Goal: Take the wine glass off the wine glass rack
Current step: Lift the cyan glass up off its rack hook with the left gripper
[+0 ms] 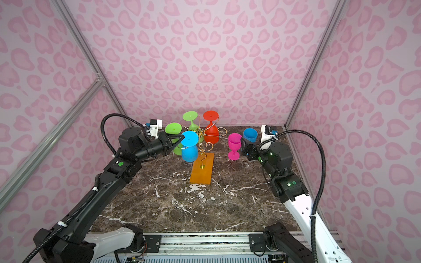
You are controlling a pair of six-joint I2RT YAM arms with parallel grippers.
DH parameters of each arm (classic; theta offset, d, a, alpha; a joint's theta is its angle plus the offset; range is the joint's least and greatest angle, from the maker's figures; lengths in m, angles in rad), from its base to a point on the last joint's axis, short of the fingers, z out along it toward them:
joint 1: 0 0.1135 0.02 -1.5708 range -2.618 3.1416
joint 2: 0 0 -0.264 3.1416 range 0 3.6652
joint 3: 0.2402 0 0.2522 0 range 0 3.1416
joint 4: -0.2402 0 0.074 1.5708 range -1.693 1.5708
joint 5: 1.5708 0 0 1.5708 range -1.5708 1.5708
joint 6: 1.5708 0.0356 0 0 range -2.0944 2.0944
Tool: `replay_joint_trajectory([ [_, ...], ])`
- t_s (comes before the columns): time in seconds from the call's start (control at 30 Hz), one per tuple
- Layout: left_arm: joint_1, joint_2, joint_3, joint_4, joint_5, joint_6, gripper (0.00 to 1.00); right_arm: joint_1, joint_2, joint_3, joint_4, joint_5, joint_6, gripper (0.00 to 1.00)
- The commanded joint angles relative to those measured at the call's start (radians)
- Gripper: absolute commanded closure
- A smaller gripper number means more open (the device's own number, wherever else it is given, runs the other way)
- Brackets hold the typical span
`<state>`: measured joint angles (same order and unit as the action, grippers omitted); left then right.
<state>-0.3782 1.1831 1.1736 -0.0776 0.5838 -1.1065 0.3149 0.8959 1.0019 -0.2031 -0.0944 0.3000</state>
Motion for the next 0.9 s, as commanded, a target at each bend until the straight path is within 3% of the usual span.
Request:
replay_joint_trajectory([
  [0.0, 0.0, 0.003, 0.013, 0.019, 0.034, 0.02, 0.97, 0.002, 0.004, -0.007, 0.013, 0.007, 0.002, 0.1],
  [0.87, -0.001, -0.061, -0.032, -0.031, 0.099, 0.076, 0.97, 0.001, 0.005, -0.003, 0.01, -0.001, 0.013, 0.1],
])
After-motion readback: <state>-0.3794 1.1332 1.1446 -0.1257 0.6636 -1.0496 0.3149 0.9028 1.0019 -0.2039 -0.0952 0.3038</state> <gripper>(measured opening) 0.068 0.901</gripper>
